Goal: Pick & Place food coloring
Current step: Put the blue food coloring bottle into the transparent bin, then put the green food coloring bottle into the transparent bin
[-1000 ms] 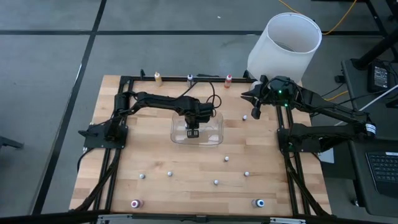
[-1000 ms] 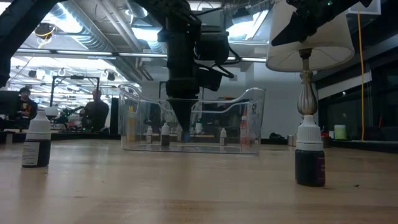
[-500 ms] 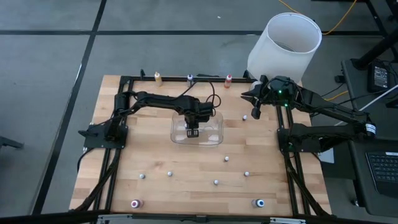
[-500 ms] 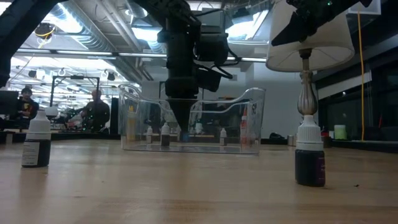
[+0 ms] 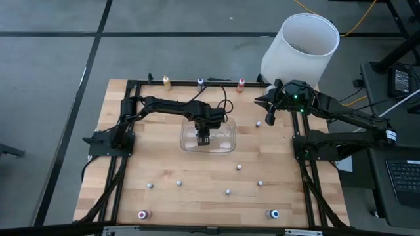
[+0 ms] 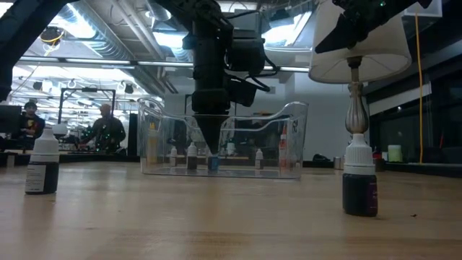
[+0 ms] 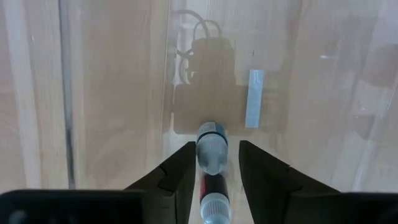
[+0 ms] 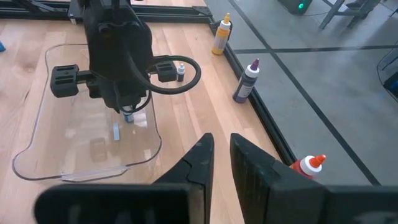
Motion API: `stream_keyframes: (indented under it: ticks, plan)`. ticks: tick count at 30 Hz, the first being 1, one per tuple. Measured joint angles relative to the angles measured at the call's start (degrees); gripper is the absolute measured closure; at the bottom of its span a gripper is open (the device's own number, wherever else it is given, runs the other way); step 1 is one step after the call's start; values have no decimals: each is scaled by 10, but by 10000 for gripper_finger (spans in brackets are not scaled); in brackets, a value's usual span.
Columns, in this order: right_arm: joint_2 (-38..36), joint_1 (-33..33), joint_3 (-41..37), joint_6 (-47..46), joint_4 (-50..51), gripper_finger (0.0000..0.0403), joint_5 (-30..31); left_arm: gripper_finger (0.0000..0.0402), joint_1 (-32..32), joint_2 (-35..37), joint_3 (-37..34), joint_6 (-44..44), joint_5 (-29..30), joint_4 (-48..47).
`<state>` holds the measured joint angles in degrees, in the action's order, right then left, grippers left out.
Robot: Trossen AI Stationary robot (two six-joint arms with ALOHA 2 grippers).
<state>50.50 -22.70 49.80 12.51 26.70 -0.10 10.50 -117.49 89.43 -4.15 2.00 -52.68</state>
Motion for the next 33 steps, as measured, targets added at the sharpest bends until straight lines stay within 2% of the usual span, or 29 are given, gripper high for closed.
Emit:
stream_keyframes:
  ticks: [8,13,20,27,33]
  plan:
    - [0,0,0,0,-2,345,0,281,0,22,33,1,0,-46]
    - [0,0,0,0,-1,345,0,281,0,66,63,-14,14,-94]
    - [0,-1,0,0,-1,345,4,281,21,192,72,-5,77,-106]
    - [0,-1,0,0,-1,345,4,281,55,329,73,24,73,-113]
    - [0,-1,0,0,0,345,4,281,77,417,73,35,73,-133]
